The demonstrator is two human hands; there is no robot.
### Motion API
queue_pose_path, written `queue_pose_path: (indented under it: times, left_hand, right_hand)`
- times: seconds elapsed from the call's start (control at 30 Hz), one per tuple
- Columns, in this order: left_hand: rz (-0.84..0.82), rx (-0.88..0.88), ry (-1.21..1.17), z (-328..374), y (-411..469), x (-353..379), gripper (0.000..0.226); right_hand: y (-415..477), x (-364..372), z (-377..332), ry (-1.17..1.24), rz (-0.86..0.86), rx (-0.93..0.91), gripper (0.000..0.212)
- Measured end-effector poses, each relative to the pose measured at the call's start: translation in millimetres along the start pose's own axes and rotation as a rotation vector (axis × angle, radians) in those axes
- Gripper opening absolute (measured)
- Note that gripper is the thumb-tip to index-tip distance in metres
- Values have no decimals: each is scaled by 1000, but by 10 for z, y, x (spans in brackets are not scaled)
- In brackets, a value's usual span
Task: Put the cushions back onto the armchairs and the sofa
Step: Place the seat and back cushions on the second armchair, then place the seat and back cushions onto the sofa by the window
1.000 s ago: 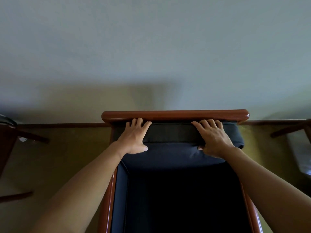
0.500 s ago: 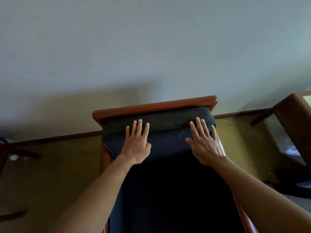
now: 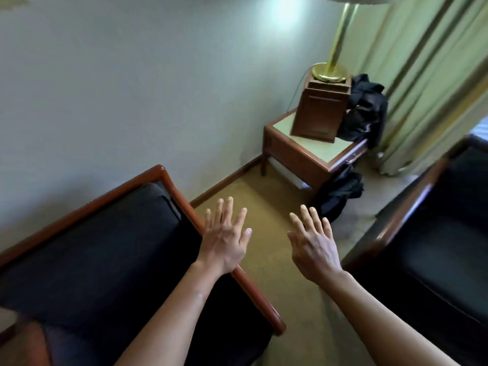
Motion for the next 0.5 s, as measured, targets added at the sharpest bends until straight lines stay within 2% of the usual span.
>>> queue_pose_path:
  times: [0.27,0.5]
  left_hand:
    - [-68,302,-3,2558,428,482,61]
    - [-210,502,-1,4202,797,1037,60]
  right_hand:
    - [-1057,-562,2189,5,107,315,54]
    - [-1589,-787,3524,24,166,555,52]
Point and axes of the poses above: each hand's wrist, its own y-axis towards the middle knuckle, its own x-axis out of the palm, z = x × y, the point moved 2 cm from there along y, towards the middle knuckle, and after that the axes turned 3 degrees about x, right-handed, at the moved point
